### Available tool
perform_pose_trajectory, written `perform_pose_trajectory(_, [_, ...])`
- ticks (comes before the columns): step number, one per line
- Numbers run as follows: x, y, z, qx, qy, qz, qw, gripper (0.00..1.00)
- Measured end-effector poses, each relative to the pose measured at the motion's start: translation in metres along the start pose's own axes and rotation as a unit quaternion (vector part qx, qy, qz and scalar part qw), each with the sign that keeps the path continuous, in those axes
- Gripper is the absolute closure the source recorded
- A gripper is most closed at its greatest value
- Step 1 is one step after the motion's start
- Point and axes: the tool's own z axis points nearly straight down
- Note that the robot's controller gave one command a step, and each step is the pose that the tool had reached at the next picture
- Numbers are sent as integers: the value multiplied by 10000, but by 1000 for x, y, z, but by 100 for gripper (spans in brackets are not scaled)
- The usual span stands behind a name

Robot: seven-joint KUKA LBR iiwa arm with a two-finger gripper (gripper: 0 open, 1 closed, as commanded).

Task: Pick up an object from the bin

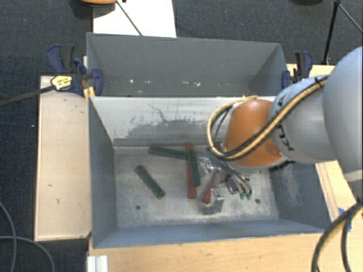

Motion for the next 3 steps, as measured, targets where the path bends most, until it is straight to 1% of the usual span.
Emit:
perform_pose_trajectory(1, [-52, -66, 0, -8, 5, -2092, 9779, 100])
perform_pose_trajectory(2, [-52, -66, 0, -9, 5, -2092, 9779, 100])
perform_pose_trajectory(3, [-46, -59, -183, 10, -36, -2497, 9683, 100])
